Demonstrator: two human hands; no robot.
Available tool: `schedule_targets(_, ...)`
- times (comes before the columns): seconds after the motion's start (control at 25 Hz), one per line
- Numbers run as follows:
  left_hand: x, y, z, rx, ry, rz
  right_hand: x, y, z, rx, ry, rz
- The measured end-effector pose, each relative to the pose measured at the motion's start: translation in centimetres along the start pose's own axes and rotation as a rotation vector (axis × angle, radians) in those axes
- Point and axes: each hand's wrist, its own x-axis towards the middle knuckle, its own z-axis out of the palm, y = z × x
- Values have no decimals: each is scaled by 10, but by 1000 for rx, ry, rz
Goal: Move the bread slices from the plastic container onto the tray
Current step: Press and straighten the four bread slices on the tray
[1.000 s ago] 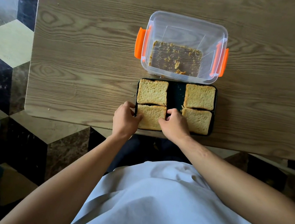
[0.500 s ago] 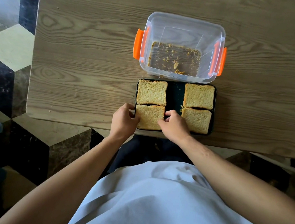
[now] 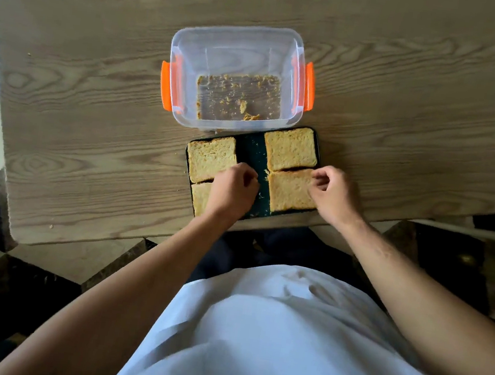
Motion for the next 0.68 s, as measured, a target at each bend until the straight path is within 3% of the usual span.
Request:
schedule_targets(0.12,5,14,22,67,-77,-90,-2,18,-13,-82,52,1)
schedule_targets(0.32,8,24,38,217,-124,-91,-11,26,-7,-188,-13,-86)
schedule_targets(0.68,2,31,41,82,-64,-189,-16,28,-9,-263,57,-149)
